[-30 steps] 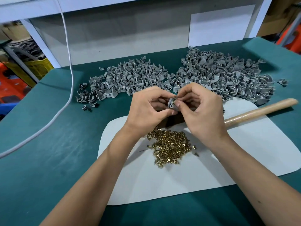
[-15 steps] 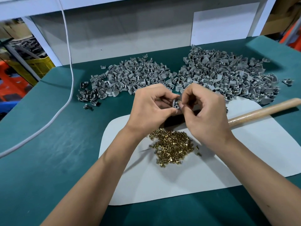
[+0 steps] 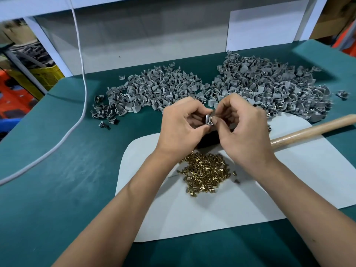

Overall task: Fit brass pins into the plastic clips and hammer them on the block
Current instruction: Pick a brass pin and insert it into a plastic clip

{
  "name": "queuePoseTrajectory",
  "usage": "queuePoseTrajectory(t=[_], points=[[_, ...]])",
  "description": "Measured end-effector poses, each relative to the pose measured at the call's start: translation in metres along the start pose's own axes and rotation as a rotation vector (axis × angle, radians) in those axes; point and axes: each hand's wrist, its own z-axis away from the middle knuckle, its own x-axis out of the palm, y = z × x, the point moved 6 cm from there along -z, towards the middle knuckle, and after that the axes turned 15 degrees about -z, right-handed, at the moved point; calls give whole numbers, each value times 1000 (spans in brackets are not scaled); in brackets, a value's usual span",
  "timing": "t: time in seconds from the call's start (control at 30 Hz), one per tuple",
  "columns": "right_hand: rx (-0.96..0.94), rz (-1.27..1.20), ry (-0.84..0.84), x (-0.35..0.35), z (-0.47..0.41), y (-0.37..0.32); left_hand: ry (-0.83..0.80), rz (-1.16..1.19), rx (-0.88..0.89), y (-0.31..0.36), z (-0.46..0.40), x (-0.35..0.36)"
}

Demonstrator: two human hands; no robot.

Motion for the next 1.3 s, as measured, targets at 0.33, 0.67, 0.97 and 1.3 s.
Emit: queuePoseTrajectory(t=[0.33,0.67,0.97,1.3], points=[[-132,100,-70,-4,-4,6,-116,197,-116,-17,0,3],[-69,82,-53,-2,-4,8,-160,443,-161,-21,-1,4],[-82,91,-61,-4,-3,5,-149,527,-205,-24,-2,4],[12,-12,-31,-5,-1,8,-154,479,-139,-12,0,1]])
